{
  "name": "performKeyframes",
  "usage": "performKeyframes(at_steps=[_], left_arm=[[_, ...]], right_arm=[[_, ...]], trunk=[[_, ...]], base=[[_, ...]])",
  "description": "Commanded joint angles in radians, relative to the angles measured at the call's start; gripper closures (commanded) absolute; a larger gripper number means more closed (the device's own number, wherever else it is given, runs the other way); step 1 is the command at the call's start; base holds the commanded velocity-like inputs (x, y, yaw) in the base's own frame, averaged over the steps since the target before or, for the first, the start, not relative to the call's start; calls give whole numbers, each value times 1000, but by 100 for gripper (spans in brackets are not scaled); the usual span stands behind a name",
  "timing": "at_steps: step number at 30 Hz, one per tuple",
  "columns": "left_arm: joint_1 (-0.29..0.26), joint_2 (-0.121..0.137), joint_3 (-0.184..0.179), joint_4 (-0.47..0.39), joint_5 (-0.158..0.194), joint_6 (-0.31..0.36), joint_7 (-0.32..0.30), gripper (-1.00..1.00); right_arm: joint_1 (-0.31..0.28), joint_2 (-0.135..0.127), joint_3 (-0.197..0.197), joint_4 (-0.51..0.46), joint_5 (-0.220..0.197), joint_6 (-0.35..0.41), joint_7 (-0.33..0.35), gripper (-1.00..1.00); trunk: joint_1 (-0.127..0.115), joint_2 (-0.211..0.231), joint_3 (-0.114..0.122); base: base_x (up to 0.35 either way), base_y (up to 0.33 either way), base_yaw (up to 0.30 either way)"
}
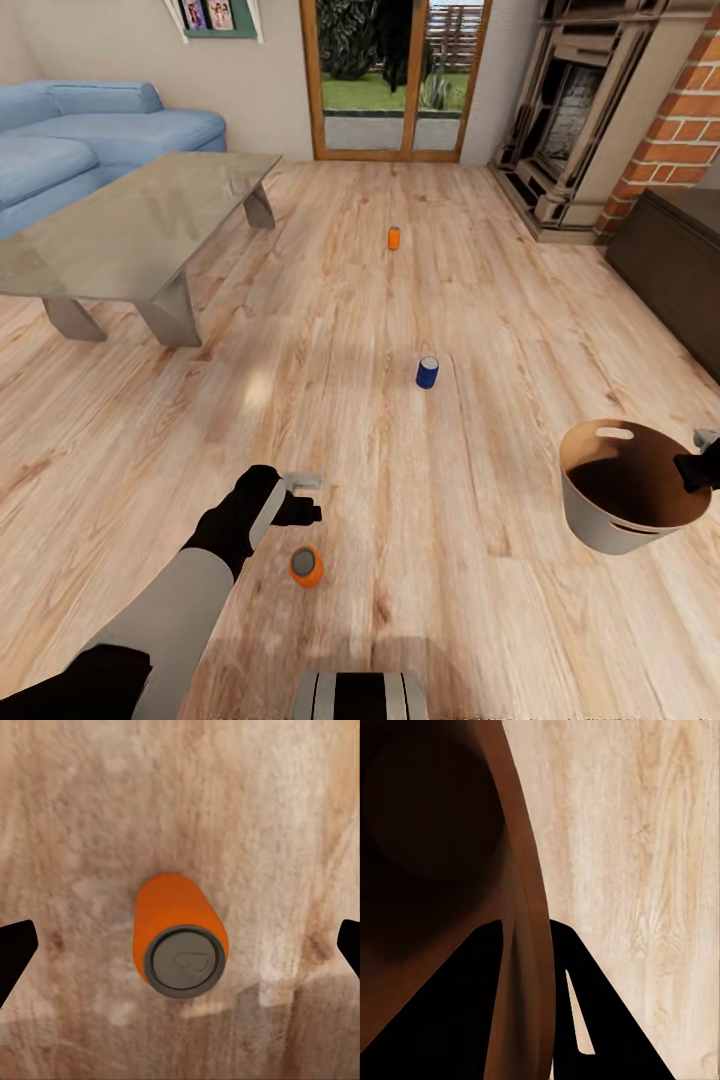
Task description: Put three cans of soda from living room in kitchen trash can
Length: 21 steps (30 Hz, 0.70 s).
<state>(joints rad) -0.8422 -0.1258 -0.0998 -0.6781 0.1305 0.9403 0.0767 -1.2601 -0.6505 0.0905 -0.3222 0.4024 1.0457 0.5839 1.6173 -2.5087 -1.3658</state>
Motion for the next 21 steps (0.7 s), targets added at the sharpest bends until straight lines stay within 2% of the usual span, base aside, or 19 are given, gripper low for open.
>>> performKeyframes(at_steps=[1,15,21], left_arm=[[0,0,0,0,0,0,0,-100],[0,0,-1,0,0,-1,0,-100],[0,0,0,0,0,-1,0,-100]], right_arm=[[-1,0,-2,0,-7,2,1,100],[-1,-1,0,0,-7,2,1,100],[-1,-1,36,0,-7,2,0,100]], trunk=[[0,0,-4],[7,-4,-58],[9,-5,-81]], base=[[0,0,0],[0,0,0],[0,0,0]])
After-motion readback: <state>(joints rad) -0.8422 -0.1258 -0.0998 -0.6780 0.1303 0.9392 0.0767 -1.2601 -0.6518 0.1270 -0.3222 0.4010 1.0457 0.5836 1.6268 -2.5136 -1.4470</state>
